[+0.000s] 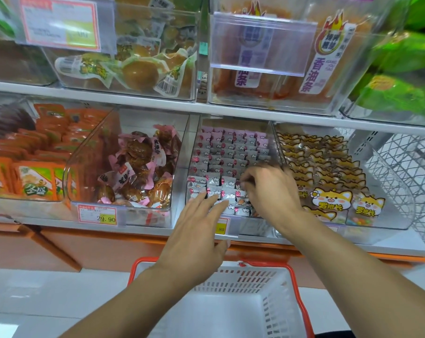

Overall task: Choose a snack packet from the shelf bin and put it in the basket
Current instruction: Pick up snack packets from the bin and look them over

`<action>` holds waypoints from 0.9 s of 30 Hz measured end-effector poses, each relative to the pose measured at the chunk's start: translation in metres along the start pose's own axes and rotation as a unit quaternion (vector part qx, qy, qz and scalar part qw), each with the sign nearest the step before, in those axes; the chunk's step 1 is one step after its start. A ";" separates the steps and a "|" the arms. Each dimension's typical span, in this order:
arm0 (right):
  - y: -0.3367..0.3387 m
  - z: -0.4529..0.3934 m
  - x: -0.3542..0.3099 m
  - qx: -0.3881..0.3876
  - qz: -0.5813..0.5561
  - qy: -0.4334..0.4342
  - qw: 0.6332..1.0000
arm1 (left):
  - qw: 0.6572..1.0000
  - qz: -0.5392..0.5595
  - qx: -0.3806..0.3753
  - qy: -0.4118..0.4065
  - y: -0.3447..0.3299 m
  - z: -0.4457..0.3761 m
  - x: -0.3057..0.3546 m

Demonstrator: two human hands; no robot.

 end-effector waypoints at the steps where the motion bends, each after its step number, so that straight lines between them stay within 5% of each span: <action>1: 0.003 0.001 0.002 0.019 -0.046 -0.010 0.999 | 1.000 0.001 -0.001 -0.002 0.000 0.000 0.000; 8: 0.034 0.009 0.026 0.142 -0.308 -0.097 0.936 | 0.999 0.035 0.018 0.000 0.009 -0.001 0.001; 14: 0.074 0.042 0.039 0.277 -0.431 -0.111 0.852 | 0.980 0.154 0.122 0.016 0.050 0.003 -0.002; 21: 0.013 0.066 0.028 0.151 -0.679 -0.287 0.658 | 0.869 0.458 0.090 0.163 0.046 0.001 -0.037; 27: -0.013 0.082 0.020 0.106 -0.732 -0.357 0.571 | 0.775 0.589 0.043 0.226 0.027 0.000 -0.044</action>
Point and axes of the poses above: each hand's wrist, its own z-axis away from the middle knuckle, its own y-axis out of the back of the hand, x = y × z, the point moved 10 cm from there along -z, towards the middle knuckle, and after that the axes turned 7 degrees about y, right-handed, at the moved point
